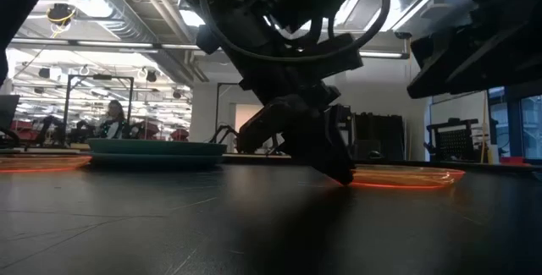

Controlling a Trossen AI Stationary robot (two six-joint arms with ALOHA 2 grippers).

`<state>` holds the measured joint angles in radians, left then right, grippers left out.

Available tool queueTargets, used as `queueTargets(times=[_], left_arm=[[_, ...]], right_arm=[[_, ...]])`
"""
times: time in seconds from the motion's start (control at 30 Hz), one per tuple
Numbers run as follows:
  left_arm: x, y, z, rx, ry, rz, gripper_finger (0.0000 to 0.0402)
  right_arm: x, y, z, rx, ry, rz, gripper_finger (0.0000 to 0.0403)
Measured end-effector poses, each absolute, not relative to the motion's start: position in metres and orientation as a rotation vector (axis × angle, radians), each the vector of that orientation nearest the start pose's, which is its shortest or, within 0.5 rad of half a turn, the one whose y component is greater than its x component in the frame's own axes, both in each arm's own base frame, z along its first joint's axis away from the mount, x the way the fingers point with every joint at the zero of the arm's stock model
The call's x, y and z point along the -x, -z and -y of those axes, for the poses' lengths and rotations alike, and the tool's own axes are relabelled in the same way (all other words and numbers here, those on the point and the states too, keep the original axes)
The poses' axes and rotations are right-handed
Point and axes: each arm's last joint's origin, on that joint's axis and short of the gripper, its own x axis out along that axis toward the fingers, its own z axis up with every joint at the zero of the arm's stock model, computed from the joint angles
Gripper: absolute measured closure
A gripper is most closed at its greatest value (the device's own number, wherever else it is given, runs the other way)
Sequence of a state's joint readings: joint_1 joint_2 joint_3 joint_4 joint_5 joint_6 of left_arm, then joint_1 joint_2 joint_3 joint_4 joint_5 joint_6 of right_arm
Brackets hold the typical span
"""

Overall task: Stack plastic plates
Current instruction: Stack the right orange plate on the light pink plate

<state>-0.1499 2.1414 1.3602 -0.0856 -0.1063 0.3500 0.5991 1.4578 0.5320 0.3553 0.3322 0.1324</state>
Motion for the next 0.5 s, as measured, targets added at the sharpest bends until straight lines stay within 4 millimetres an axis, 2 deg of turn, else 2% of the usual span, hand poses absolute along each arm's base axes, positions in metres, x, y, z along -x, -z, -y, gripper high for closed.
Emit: queueTargets(times=[0.23, 0.4, 0.5], left_arm=[[-0.436, -0.121, 0.054, -0.43, 0.192, -0.878, 0.0387], [-0.433, -0.124, 0.054, -0.444, 0.132, -0.901, 0.0397], [-0.427, -0.135, 0.055, -0.444, 0.09, -0.929, 0.0399]], right_arm=[[-0.226, -0.156, -0.142, 0.133, -0.21, -0.505, 0.0237], [-0.226, -0.156, -0.142, 0.134, -0.208, -0.504, 0.0237], [-0.223, -0.158, -0.144, 0.143, -0.206, -0.497, 0.0237]])
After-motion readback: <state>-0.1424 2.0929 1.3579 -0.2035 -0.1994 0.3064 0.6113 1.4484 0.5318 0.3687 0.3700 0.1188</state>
